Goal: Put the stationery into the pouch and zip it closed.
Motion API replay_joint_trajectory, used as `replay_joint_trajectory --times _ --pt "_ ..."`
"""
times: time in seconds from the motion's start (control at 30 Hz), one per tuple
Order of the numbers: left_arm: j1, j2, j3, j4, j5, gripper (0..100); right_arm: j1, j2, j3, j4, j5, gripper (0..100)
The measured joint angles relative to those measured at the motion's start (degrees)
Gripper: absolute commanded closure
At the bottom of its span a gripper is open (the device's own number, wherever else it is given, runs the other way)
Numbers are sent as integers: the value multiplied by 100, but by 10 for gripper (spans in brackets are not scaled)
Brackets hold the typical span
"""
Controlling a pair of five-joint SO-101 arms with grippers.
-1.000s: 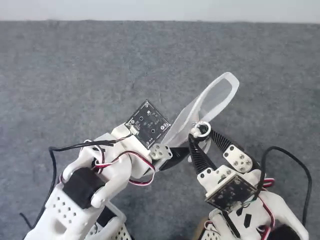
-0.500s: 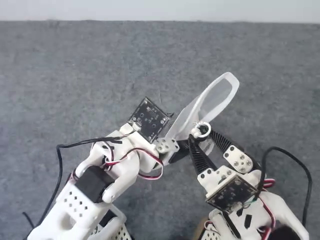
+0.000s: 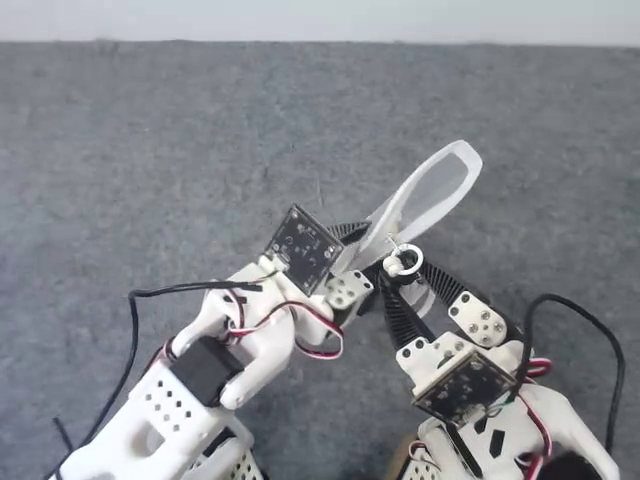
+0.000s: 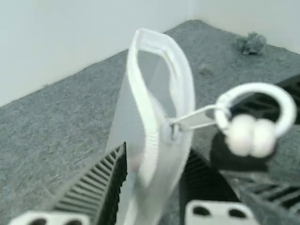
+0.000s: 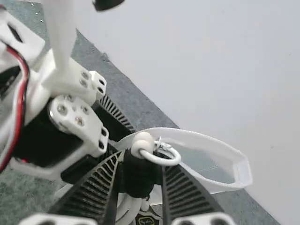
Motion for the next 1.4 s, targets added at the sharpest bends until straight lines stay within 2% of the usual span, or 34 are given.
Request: replay_joint_trajectory --times 0.27,0.57,0.7,0.93,1.4 --pt "123 -176 114 -123 0 983 0 0 0 0 0 992" --pt "141 -2013 1002 -123 -246 991 -9 0 -9 -360 -220 991" --pt "141 -2497 1196 -123 -325 991 325 123 -9 -580 -290 990" --pt "141 -2620 1196 -35 -325 991 800 721 -9 -1037 -879 989" --pt "-352 -2620 1187 79 -589 991 1415 1600 -18 -1574 -1037 991"
